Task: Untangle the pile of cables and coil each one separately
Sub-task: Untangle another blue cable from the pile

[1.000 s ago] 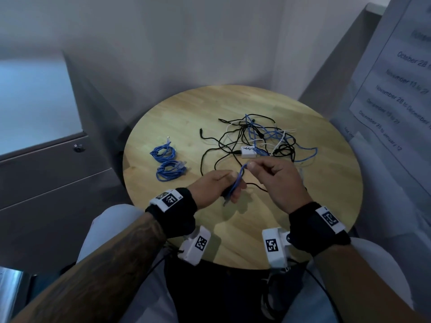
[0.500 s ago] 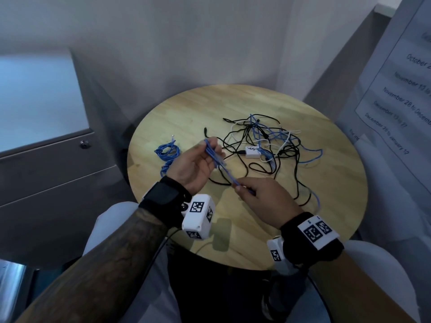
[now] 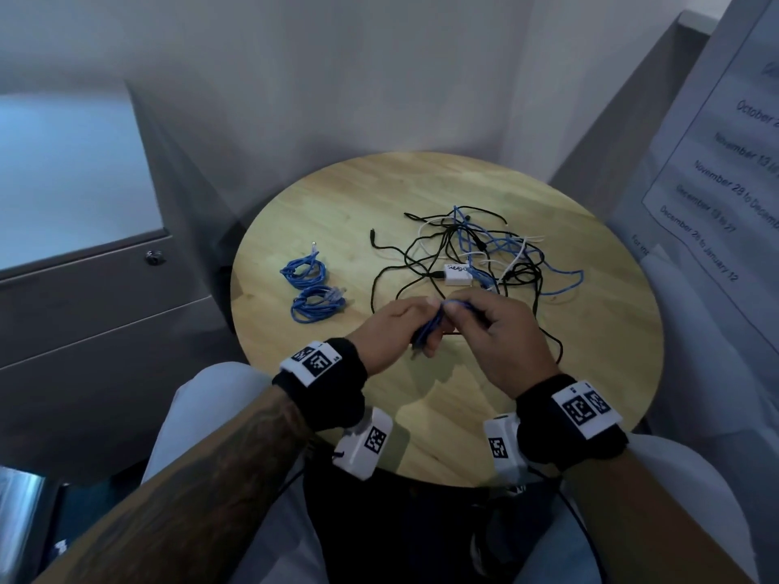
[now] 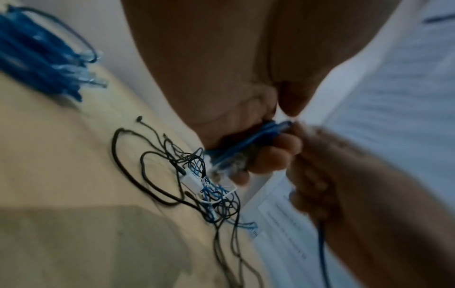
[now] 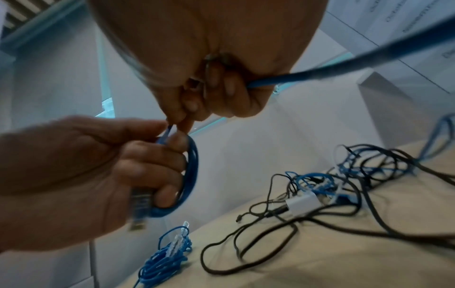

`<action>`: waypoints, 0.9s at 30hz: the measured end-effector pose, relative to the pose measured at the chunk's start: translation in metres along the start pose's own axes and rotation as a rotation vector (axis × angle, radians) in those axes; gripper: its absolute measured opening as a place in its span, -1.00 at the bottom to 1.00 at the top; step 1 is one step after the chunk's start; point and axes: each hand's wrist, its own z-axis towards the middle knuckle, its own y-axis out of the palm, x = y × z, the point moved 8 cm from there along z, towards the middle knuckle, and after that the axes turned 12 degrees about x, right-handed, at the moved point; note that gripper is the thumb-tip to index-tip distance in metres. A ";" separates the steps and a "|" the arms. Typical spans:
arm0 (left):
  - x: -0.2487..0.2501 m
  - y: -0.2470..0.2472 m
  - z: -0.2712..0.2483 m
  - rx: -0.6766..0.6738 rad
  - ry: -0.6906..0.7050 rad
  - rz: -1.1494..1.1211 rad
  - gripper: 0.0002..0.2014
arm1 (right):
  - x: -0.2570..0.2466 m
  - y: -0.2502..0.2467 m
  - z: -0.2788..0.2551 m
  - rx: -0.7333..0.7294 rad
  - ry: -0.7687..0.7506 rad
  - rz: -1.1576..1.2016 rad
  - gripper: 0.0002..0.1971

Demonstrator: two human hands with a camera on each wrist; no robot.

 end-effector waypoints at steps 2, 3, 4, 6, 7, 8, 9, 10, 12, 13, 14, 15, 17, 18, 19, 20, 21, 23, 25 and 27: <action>-0.003 0.005 -0.003 -0.074 -0.126 -0.142 -0.60 | 0.009 -0.001 0.000 0.029 0.047 0.030 -0.92; -0.002 0.004 -0.004 -0.093 -0.176 -0.227 -0.61 | 0.013 0.001 0.000 0.029 0.063 0.048 -0.92; -0.001 0.002 -0.004 -0.095 -0.213 -0.316 -0.62 | 0.015 0.004 0.000 0.014 0.075 0.068 -0.88; 0.004 -0.005 -0.004 -0.073 -0.272 -0.529 -0.64 | 0.017 0.015 -0.004 -0.051 0.094 0.103 -0.78; 0.006 -0.009 -0.003 -0.054 -0.298 -0.671 -0.66 | 0.017 0.021 -0.007 -0.089 0.101 0.109 -0.75; 0.009 -0.013 -0.002 -0.033 -0.311 -0.811 -0.67 | 0.018 0.027 -0.009 -0.131 0.114 0.107 -0.73; 0.010 -0.019 0.001 -0.007 -0.315 -0.927 -0.69 | 0.018 0.033 -0.012 -0.174 0.133 0.099 -0.72; 0.010 -0.026 0.004 0.028 -0.311 -1.005 -0.71 | 0.019 0.039 -0.015 -0.215 0.155 0.081 -0.71; 0.010 -0.041 0.009 0.124 -0.274 -1.086 -0.73 | 0.020 0.046 -0.024 -0.302 0.173 0.004 -0.74; 0.010 -0.049 0.011 0.177 -0.242 -1.100 -0.73 | 0.020 0.048 -0.028 -0.343 0.167 -0.037 -0.77; 0.008 -0.056 0.013 0.235 -0.216 -1.102 -0.72 | 0.017 0.051 -0.032 -0.376 0.142 -0.074 -0.77; 0.005 -0.062 0.014 0.290 -0.199 -1.094 -0.70 | 0.012 0.053 -0.036 -0.396 0.095 -0.110 -0.76; 0.000 -0.068 0.016 0.365 -0.157 -1.011 -0.71 | 0.000 0.055 -0.038 -0.401 -0.013 -0.166 -0.70; -0.002 -0.070 0.016 0.400 -0.125 -0.943 -0.72 | -0.006 0.056 -0.038 -0.402 -0.053 -0.178 -0.67; -0.005 -0.073 0.016 0.444 -0.097 -0.862 -0.74 | -0.011 0.056 -0.038 -0.401 -0.086 -0.184 -0.65; -0.009 -0.077 0.017 0.489 -0.071 -0.768 -0.77 | -0.015 0.054 -0.039 -0.396 -0.111 -0.182 -0.63; -0.010 -0.081 0.017 0.528 -0.032 -0.628 -0.78 | -0.019 0.051 -0.039 -0.384 -0.122 -0.174 -0.63; -0.005 -0.083 0.016 0.538 0.067 -0.207 -0.78 | -0.020 0.040 -0.037 -0.309 -0.064 -0.074 -0.70; -0.001 -0.063 0.014 0.369 0.122 0.151 -0.73 | -0.018 0.022 -0.026 -0.183 -0.010 0.052 -0.81; -0.006 -0.031 0.006 0.141 0.085 0.242 -0.66 | -0.015 0.005 -0.014 -0.056 -0.053 0.000 -0.86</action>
